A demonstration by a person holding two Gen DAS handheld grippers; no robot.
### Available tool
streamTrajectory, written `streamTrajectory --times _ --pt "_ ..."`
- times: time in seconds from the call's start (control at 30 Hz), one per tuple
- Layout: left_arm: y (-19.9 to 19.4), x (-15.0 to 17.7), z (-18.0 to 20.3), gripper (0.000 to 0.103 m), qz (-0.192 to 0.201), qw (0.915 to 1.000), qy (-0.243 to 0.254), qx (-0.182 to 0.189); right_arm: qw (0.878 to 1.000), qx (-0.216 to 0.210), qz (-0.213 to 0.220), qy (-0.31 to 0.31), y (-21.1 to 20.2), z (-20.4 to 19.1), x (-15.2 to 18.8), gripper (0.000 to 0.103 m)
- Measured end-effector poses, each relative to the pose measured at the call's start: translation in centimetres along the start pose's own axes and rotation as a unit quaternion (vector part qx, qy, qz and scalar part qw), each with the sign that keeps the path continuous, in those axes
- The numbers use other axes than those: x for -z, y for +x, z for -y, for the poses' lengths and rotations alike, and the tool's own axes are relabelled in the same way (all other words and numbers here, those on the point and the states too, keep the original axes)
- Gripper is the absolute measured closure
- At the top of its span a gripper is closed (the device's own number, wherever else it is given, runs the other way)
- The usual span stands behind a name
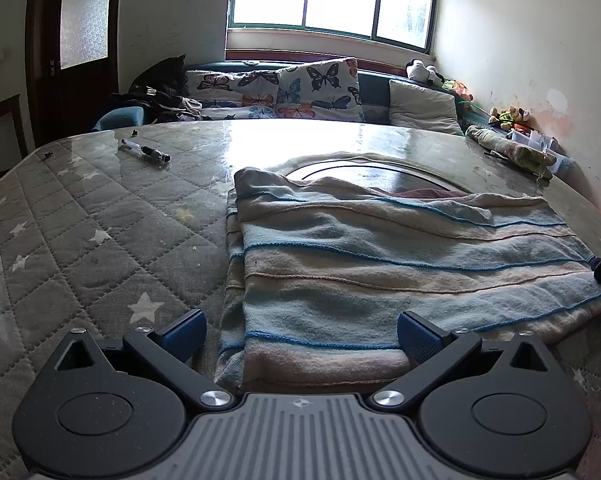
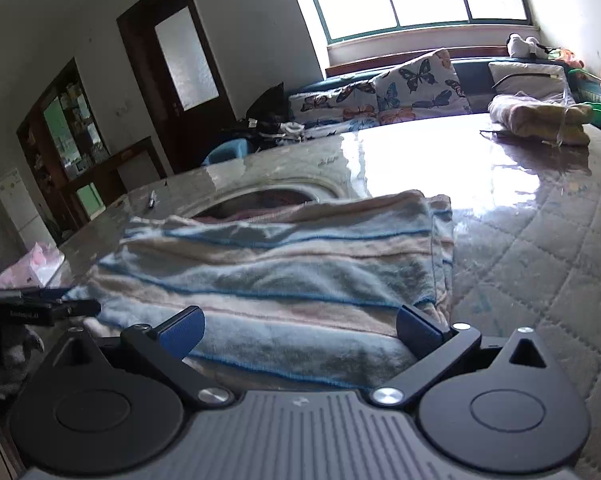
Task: Fold clothes
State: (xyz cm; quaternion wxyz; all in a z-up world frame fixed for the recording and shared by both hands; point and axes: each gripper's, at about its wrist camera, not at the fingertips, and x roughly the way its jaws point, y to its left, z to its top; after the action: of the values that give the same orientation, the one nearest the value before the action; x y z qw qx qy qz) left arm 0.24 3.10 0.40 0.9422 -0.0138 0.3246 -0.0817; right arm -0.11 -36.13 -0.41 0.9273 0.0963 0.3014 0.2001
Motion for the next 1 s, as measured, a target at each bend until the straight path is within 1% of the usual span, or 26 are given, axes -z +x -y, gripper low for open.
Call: streamTrajectory --times 0.13,0.27,0.37,0.5,0.73,0.8,1.0 --pt "0.0 0.0 0.0 0.0 0.0 1.0 0.0 0.0 1.0 -0.01 0.002 0.001 -0.8 -0.4 -0.4 0.0" --pt "0.0 0.0 -0.1 0.0 0.0 1.0 0.0 0.0 0.999 -0.032 -0.008 0.002 -1.2 -0.6 0.1 0.0" --pt "0.1 0.0 -0.1 0.0 -0.001 1.0 0.0 0.0 0.999 -0.032 -0.012 0.025 -0.8 0.4 0.8 0.0" --pt "0.1 0.0 0.0 0.0 -0.001 1.0 0.001 -0.001 0.999 -0.039 -0.002 0.032 -1.4 0.3 0.6 0.0" --pt "0.0 0.0 0.1 0.0 -0.001 1.0 0.002 -0.001 0.996 -0.074 -0.005 0.039 -1.3 0.0 0.9 0.0" --pt "0.0 0.0 0.1 0.0 -0.001 1.0 0.002 -0.001 0.996 -0.07 -0.016 0.05 -0.8 0.3 1.0 0.0" --pt "0.0 0.0 0.1 0.0 -0.001 1.0 0.002 -0.001 0.996 -0.073 -0.015 0.038 -1.0 -0.2 0.3 0.0"
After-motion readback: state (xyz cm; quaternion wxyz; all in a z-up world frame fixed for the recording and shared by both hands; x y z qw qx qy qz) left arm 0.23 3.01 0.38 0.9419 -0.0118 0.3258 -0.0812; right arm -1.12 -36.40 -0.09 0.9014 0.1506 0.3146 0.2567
